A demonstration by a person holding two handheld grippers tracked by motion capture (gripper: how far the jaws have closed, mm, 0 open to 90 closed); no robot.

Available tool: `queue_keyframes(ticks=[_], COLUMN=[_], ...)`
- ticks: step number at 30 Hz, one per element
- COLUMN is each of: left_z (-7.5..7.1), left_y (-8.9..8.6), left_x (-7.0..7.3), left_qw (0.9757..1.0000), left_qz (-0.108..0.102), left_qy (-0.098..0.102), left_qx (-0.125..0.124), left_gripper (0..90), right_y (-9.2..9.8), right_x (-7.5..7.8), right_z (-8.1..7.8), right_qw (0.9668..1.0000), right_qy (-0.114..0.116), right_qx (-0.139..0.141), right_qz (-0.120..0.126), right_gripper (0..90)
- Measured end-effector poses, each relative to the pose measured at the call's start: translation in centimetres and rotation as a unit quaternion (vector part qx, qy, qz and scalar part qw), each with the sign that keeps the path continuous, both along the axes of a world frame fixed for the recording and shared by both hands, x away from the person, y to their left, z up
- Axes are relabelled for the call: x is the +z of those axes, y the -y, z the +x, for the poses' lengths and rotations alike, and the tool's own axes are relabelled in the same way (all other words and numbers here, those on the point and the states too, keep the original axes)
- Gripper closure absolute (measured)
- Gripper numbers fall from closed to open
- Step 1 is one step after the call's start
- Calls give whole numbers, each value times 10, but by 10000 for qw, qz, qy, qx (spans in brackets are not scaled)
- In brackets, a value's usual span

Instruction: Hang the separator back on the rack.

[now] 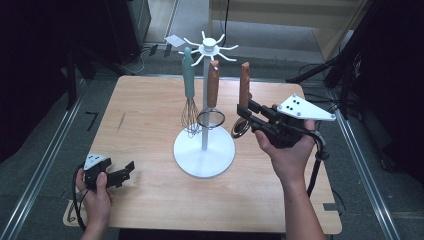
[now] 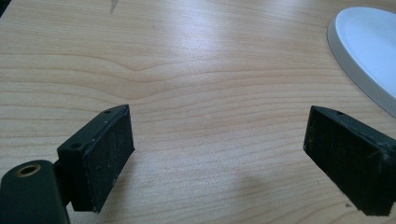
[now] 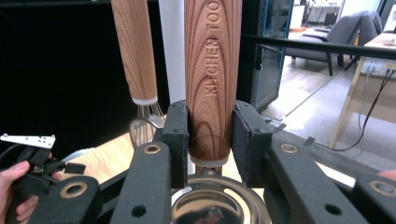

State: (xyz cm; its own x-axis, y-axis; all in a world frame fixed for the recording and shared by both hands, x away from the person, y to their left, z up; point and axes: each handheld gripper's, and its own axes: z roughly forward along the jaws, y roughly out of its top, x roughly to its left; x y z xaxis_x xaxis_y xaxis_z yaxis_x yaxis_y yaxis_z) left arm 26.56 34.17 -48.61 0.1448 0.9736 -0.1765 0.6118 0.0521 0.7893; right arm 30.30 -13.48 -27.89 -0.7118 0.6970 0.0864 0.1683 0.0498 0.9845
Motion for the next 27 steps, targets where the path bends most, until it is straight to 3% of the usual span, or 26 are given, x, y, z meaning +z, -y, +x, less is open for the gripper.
queue_keyframes(ticks=[12, 27], left_z=[0, 0], left_y=[0, -1], left_x=[0, 0], left_qw=[10000, 10000], left_qz=[-18, -29], left_qy=[-7, -32], left_qx=[-14, -9], left_gripper=[89, 89], right_y=[-7, -14], right_x=[13, 16], right_z=[2, 10], right_qw=[9997, 9993], right_qy=[121, -14], right_qx=[199, 354], right_qz=[91, 116], right_gripper=[707, 707])
